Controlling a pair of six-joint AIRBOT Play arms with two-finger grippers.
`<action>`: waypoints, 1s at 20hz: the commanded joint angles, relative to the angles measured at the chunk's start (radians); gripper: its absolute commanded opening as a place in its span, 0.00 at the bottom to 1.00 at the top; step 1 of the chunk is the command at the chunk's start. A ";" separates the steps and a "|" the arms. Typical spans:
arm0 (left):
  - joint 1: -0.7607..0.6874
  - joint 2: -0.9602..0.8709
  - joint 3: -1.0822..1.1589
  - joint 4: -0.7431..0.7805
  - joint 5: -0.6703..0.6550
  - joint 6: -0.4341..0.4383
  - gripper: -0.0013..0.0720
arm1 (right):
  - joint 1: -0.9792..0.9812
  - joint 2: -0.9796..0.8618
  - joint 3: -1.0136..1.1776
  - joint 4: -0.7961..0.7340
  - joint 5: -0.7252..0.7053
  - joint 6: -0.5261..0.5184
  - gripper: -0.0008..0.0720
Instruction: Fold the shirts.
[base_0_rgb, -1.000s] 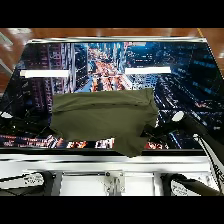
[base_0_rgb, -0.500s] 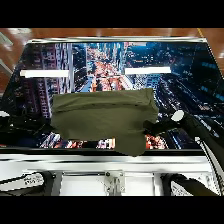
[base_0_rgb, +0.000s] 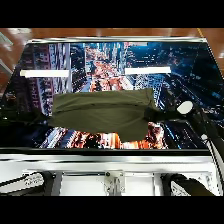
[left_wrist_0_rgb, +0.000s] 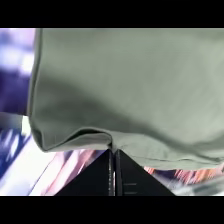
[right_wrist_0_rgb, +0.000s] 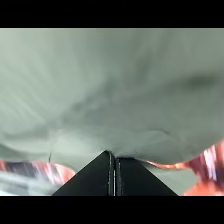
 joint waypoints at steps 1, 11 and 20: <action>-0.013 -0.001 0.121 -0.045 0.068 -0.041 0.07 | 0.000 -0.053 0.134 0.004 -0.120 0.013 0.10; -0.143 -0.346 0.463 -0.045 0.155 -0.182 0.07 | -0.026 -0.525 0.570 0.001 -0.205 0.036 0.10; -0.146 -0.440 0.491 -0.045 0.127 -0.233 0.66 | -0.060 -0.614 0.573 -0.002 -0.190 -0.031 0.67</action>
